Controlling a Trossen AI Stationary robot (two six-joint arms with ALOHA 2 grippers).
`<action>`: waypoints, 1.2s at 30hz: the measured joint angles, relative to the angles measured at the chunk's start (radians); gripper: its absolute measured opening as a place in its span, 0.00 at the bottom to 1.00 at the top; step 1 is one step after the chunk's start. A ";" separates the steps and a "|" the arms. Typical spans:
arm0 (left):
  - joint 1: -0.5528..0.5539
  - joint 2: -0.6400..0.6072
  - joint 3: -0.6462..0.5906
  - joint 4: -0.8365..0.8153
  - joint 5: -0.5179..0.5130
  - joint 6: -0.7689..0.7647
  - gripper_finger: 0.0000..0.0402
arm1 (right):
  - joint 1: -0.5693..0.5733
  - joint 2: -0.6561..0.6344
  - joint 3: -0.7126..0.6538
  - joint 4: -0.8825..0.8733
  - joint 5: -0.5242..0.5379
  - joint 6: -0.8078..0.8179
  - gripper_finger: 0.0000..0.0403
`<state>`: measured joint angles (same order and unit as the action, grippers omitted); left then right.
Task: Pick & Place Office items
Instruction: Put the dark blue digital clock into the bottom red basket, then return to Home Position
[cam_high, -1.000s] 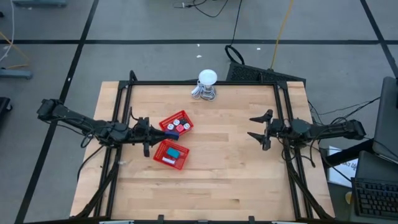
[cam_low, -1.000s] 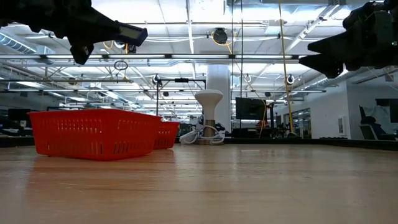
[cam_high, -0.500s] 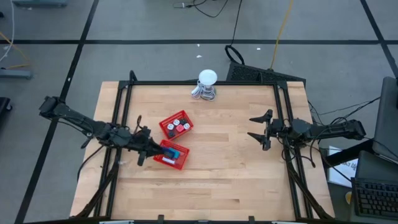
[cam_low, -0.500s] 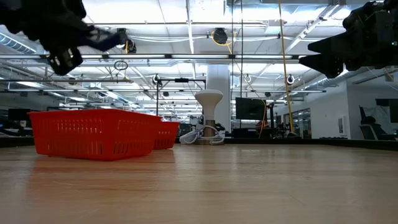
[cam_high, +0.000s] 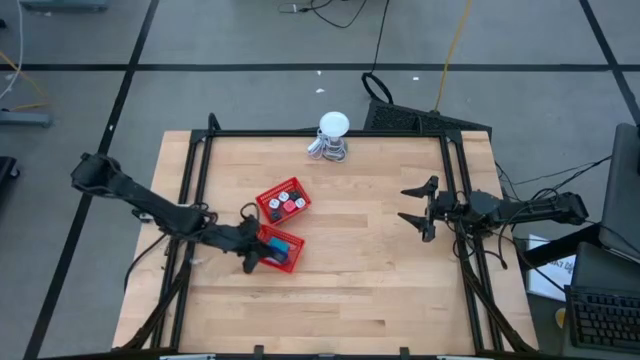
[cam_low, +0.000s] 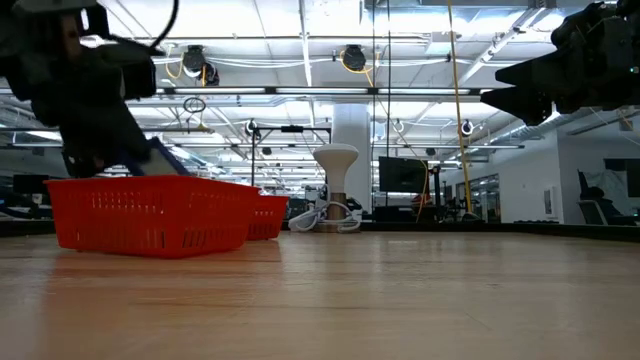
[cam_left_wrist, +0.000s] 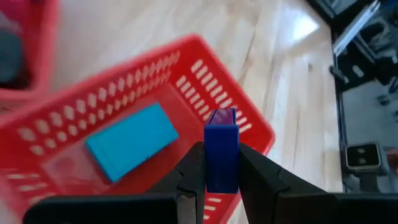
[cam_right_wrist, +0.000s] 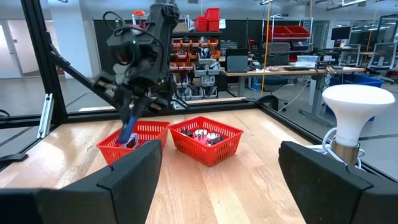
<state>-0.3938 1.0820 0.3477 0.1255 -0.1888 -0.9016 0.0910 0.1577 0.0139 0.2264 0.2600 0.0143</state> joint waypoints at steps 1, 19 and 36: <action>0.007 0.025 0.000 0.023 0.022 0.003 0.18 | 0.000 0.000 0.000 0.000 0.000 0.000 0.77; 0.099 0.087 0.000 0.109 0.111 0.018 0.39 | 0.000 0.000 0.000 0.000 0.000 0.000 0.77; 0.289 -0.299 -0.001 0.089 0.513 0.230 0.80 | 0.000 0.000 0.000 0.000 0.000 0.000 0.77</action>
<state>-0.1045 0.7831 0.3468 0.2145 0.3240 -0.6719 0.0914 0.1574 0.0139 0.2268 0.2595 0.0143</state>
